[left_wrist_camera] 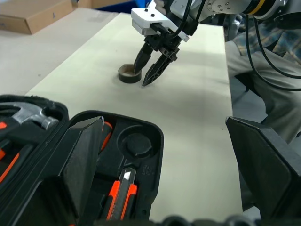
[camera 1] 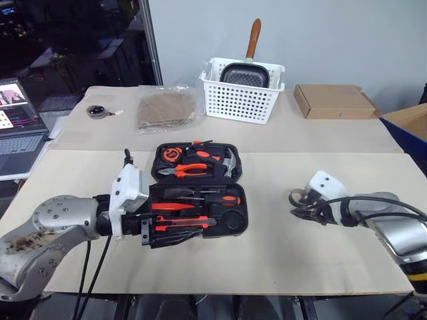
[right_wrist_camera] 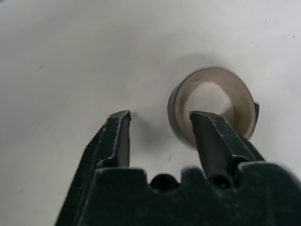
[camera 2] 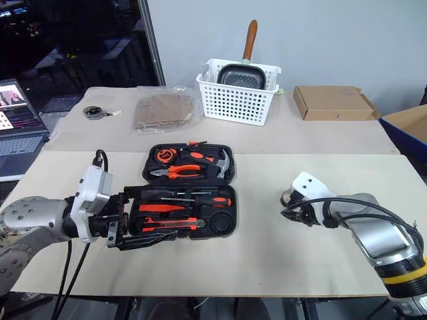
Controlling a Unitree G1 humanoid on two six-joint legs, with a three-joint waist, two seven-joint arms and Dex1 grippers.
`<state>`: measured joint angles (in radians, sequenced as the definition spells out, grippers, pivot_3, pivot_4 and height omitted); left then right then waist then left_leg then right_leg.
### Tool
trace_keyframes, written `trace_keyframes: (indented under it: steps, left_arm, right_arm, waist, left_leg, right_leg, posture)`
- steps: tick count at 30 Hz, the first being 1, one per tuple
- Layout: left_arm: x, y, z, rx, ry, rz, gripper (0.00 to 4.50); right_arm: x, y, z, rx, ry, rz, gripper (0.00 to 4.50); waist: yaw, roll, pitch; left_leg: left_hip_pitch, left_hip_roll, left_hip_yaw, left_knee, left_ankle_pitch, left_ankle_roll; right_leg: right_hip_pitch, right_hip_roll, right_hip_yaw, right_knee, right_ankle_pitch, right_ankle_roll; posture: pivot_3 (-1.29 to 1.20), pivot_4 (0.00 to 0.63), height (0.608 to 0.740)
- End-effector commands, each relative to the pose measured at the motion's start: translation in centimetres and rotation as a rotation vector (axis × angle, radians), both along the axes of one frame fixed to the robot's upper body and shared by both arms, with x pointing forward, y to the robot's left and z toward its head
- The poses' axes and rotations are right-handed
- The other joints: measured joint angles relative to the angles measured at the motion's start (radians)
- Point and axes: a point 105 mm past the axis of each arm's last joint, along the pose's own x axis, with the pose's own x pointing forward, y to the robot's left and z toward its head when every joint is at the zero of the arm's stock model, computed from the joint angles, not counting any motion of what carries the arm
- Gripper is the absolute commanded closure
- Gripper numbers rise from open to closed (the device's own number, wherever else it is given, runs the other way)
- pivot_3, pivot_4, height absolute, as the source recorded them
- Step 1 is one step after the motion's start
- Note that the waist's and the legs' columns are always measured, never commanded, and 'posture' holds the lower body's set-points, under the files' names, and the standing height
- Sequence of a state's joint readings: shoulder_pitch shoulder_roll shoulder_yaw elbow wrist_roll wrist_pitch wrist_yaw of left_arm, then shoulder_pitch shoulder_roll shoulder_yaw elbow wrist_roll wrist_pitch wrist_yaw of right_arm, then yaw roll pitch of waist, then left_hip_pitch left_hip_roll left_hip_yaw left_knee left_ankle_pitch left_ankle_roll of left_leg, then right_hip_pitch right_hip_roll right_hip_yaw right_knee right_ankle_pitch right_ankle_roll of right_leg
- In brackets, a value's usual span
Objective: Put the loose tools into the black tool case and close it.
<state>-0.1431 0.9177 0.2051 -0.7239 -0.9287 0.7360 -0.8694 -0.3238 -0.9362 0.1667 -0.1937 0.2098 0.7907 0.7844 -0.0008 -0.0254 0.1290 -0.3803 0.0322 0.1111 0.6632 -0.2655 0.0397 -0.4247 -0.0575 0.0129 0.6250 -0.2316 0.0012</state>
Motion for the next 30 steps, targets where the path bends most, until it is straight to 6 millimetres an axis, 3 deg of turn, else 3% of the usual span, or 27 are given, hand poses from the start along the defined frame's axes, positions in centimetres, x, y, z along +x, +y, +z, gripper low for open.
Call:
trace_keyframes:
  steps: [1,3,8,10,12,16,19,21,24,30]
  left_arm:
    - [-0.2,-0.4,1.4,0.005,-0.058,0.007,0.0]
    - [-0.2,-0.4,1.6,0.008,-0.067,0.013,0.0]
    - [-0.3,-0.5,1.8,0.002,-0.075,0.02,0.0]
    - [-0.3,-0.5,1.8,-0.001,-0.077,0.019,0.0]
    - [-0.4,-0.6,1.7,-0.003,-0.076,0.015,0.0]
    - [-0.6,-0.7,1.8,-0.016,-0.094,0.015,0.0]
    - [-0.6,-0.6,2.1,-0.044,-0.139,0.043,0.0]
    - [-1.0,-0.1,2.3,-0.108,-0.169,0.048,0.0]
    - [-2.1,2.2,1.3,-0.11,-0.111,0.084,0.0]
    - [-5.3,6.1,0.5,-0.069,-0.012,0.092,0.0]
  right_arm:
    - [1.0,0.0,0.5,-0.031,-0.027,-0.015,2.0]
    - [1.4,-0.1,0.4,-0.042,-0.025,-0.028,2.0]
    - [1.5,0.0,0.5,-0.053,-0.006,-0.023,3.21]
    - [1.4,0.1,0.7,-0.054,-0.006,-0.012,4.12]
    - [1.4,0.1,0.9,-0.056,-0.01,-0.003,4.41]
    - [0.7,1.6,2.6,-0.001,-0.039,0.086,4.41]
    - [-1.2,5.9,5.8,0.162,-0.053,0.281,4.41]
    - [-2.9,8.6,6.7,0.177,-0.052,0.43,4.41]
    - [-4.4,12.0,6.6,0.141,-0.054,0.586,4.41]
    - [-4.9,15.5,4.8,0.026,-0.014,0.739,4.41]
  waist:
    - [0.0,0.0,0.0]
    - [0.0,0.0,0.0]
    - [-0.001,0.0,0.0]
    - [-0.001,0.0,0.0]
    - [-0.001,0.0,0.0]
    - [-0.002,0.0,0.001]
    - [-0.009,0.001,0.002]
    - [-0.015,0.002,0.002]
    - [-0.017,0.0,0.003]
    - [-0.012,0.0,0.004]
  left_leg:
    - [0.0,0.0,0.0,0.0,0.0,0.0]
    - [0.0,0.0,0.0,0.0,0.0,0.0]
    - [0.001,0.0,0.0,0.0,0.0,0.0]
    - [0.001,0.0,0.0,0.0,0.0,0.0]
    - [0.001,0.0,0.0,0.0,0.0,0.0]
    - [0.001,-0.001,0.001,0.0,0.0,-0.001]
    - [0.001,0.0,0.001,0.0,0.0,-0.001]
    - [0.001,0.0,0.0,0.0,0.0,-0.001]
    - [0.003,0.002,0.0,0.0,0.0,-0.001]
    - [0.005,0.001,0.002,-0.001,0.001,-0.003]
  right_leg:
    - [0.0,0.0,0.0,0.0,0.0,0.0]
    - [0.0,0.0,0.0,0.0,0.0,0.0]
    - [0.0,0.0,0.0,0.0,0.0,0.0]
    - [0.0,0.0,0.0,0.001,0.0,0.0]
    - [0.0,0.0,0.0,0.001,0.0,0.0]
    - [0.0,0.0,0.0,0.001,0.0,0.0]
    - [0.0,0.0,0.0,0.001,0.0,0.0]
    - [0.0,0.0,0.0,0.001,0.0,0.0]
    - [0.001,0.001,0.001,0.002,0.0,-0.001]
    - [0.0,-0.002,-0.001,0.003,-0.001,-0.003]
  posture:
    - [0.0,0.15,0.74]
    - [0.0,0.15,0.74]
    - [0.0,0.15,0.74]
    - [0.0,0.15,0.74]
    - [0.0,0.15,0.74]
    - [0.0,0.15,0.74]
    - [0.0,0.15,0.74]
    - [0.0,0.15,0.74]
    - [0.0,0.15,0.74]
    - [0.0,0.15,0.74]
